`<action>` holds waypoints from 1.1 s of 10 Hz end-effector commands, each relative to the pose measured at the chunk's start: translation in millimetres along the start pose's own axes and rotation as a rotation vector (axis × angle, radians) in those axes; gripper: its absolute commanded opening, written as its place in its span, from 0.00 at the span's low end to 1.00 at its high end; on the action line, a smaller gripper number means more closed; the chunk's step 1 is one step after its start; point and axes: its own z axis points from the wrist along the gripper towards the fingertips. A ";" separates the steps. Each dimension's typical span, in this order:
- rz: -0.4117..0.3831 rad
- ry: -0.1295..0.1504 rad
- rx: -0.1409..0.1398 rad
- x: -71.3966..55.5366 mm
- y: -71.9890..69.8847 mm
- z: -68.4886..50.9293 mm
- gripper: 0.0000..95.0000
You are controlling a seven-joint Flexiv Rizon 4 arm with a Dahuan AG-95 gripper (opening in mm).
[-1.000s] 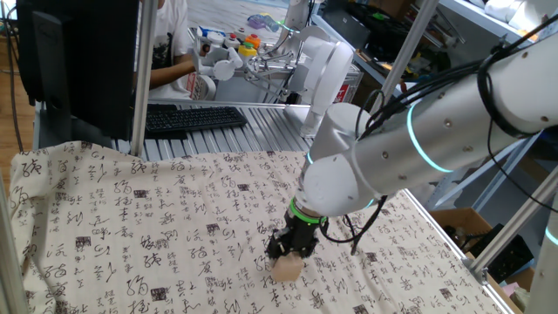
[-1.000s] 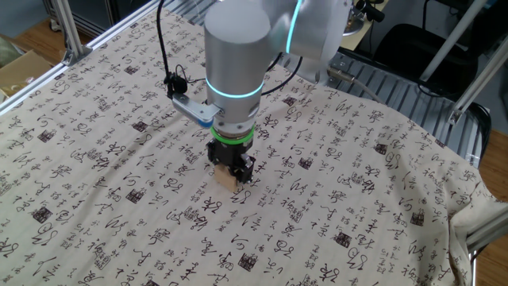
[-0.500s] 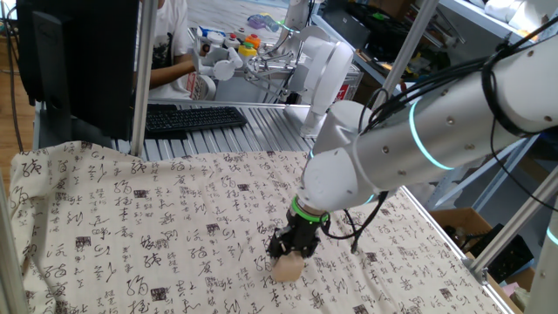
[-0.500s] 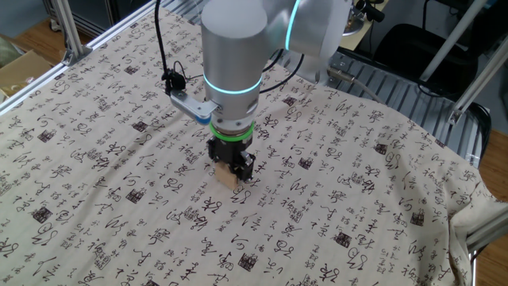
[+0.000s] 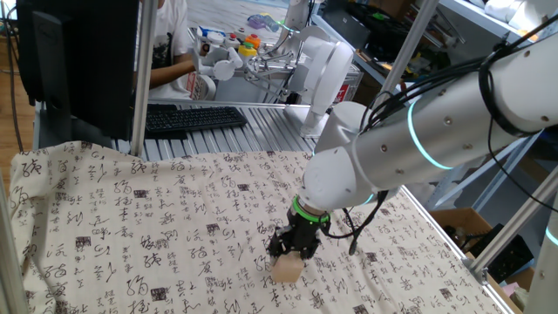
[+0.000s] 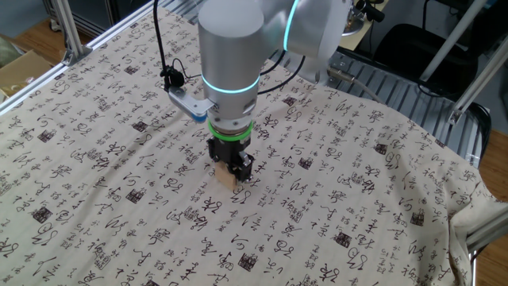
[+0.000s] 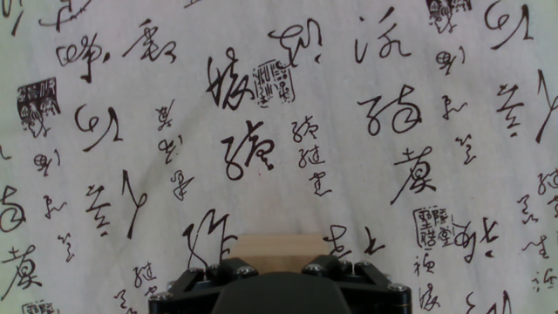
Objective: Pick up the small block on the left and move it to the right
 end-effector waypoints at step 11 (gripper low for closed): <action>0.045 0.017 0.013 5.4 4.2 -52.0 0.80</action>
